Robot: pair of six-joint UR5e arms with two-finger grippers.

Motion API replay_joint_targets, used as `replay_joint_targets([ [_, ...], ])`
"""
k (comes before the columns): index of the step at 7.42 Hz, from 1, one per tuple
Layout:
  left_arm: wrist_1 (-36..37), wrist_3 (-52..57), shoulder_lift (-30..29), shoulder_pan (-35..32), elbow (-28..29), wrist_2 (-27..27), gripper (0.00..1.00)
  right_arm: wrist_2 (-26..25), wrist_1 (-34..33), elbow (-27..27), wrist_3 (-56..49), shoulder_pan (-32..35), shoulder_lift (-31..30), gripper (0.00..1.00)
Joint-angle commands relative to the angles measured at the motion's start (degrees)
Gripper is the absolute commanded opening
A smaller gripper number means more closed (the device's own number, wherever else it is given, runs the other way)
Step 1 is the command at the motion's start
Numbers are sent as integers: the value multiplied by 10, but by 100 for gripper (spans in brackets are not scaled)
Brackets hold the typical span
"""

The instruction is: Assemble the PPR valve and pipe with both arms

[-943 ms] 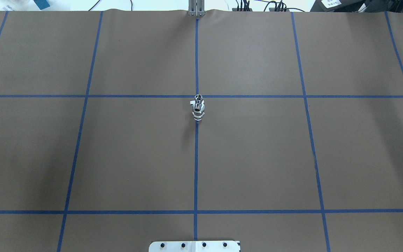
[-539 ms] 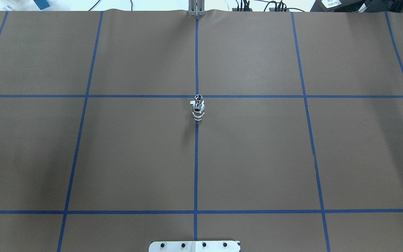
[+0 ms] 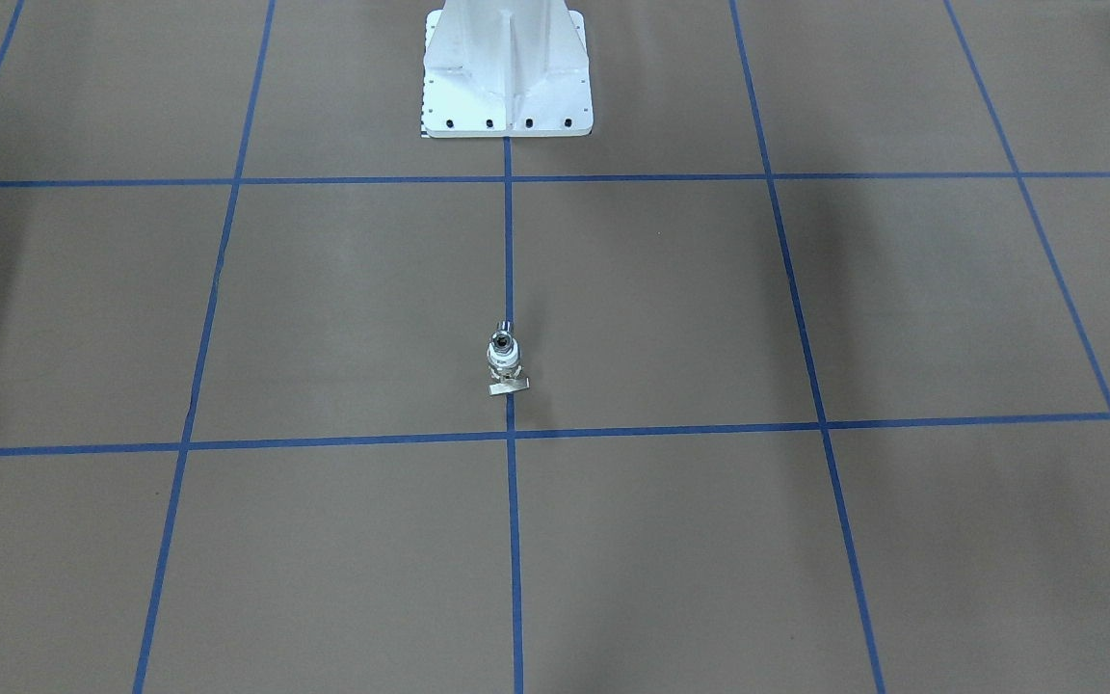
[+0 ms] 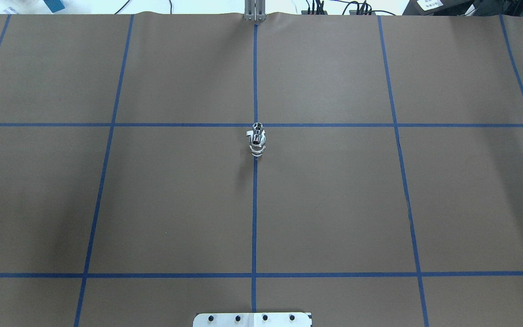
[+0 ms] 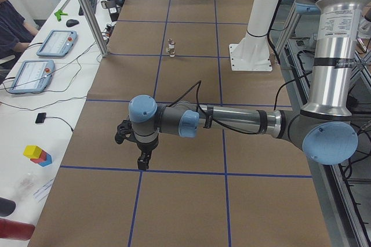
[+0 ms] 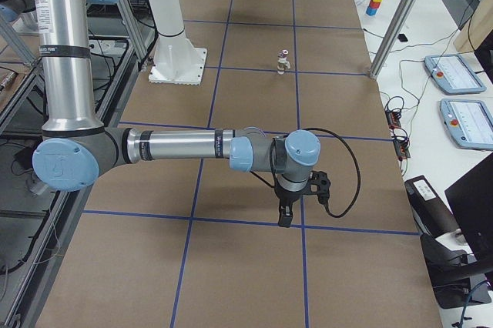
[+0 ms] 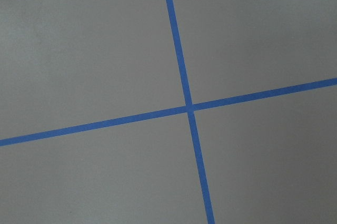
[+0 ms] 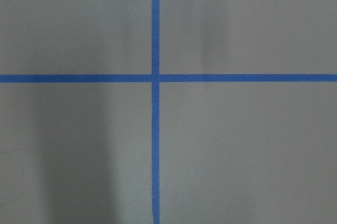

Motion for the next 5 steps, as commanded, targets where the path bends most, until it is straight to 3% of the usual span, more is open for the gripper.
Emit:
replay_joint_targets([
  [1, 0, 1, 0, 0, 0, -1, 100, 10, 0, 1, 0, 1, 0, 99],
  [5, 0, 1, 1, 0, 0, 0, 100, 14, 0, 0, -1, 9, 0, 99],
])
